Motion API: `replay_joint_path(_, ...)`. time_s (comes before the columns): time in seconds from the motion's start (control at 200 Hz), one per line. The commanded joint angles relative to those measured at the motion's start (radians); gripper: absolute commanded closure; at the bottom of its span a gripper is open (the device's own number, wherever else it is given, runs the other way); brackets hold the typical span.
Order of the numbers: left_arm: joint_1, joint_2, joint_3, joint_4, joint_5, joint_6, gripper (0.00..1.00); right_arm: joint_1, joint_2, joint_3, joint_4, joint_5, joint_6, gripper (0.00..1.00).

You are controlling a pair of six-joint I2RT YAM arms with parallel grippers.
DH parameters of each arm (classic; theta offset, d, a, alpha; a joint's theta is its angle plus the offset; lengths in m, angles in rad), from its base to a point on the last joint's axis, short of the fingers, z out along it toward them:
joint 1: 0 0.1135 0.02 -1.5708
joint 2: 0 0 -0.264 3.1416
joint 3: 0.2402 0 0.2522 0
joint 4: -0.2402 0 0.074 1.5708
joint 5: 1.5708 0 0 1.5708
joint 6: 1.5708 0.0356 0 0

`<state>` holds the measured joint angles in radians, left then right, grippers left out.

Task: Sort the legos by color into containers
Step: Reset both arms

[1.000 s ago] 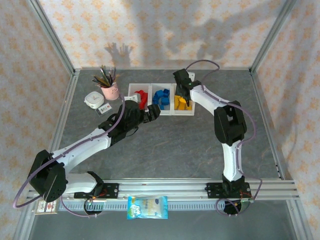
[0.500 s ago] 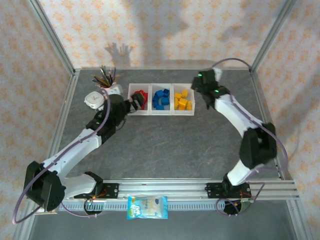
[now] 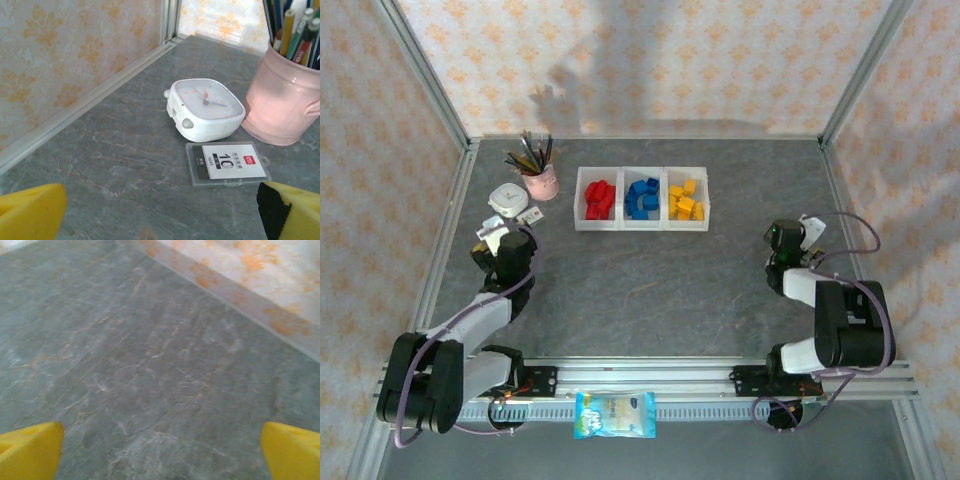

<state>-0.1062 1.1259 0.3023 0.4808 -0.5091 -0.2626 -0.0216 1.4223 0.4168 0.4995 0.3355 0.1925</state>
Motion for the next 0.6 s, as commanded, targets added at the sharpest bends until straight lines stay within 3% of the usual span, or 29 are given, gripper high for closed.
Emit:
replay_joint_path(0.0, 0.013, 0.066, -0.069, 0.404, 0.021, 0.181, 0.0, -0.001, 0.022, -0.024, 0.331, -0.113, -0.076, 0.0)
replay_joint_path(0.13, 0.023, 0.179, -0.124, 0.654, 0.122, 0.23, 0.01, -0.008, 0.071, -0.029, 0.431, -0.261, -0.12, 0.0)
replay_joint_path(0.18, 0.023, 0.192, -0.121, 0.673, 0.177, 0.246, 0.01, -0.005, 0.056, -0.048, 0.439, -0.29, -0.134, 0.0)
replay_joint_path(0.3, 0.037, 0.282, -0.123, 0.786, 0.279, 0.263, 0.0, 0.025, 0.044, -0.174, 0.67, -0.34, -0.197, 0.0)
replay_joint_path(0.37, 0.036, 0.37, -0.161, 0.959, 0.355, 0.302, 0.0, 0.057, 0.12, -0.236, 0.875, -0.357, -0.244, 0.0)
replay_joint_path(0.44, 0.039, 0.434, -0.187, 1.082, 0.345, 0.3, 0.0, 0.06, 0.091, -0.167, 0.68, -0.327, -0.233, 0.0)
replay_joint_path(0.496, 0.04, 0.413, -0.145, 0.971, 0.33, 0.283, 0.01, 0.051, 0.117, -0.19, 0.773, -0.34, -0.228, 0.0)
replay_joint_path(0.541, 0.063, 0.399, -0.085, 0.82, 0.324, 0.247, 0.0, 0.051, 0.099, -0.177, 0.714, -0.34, -0.229, 0.0)
replay_joint_path(0.596, 0.106, 0.405, -0.09, 0.834, 0.387, 0.218, 0.01, 0.056, 0.103, -0.188, 0.746, -0.334, -0.235, 0.01)
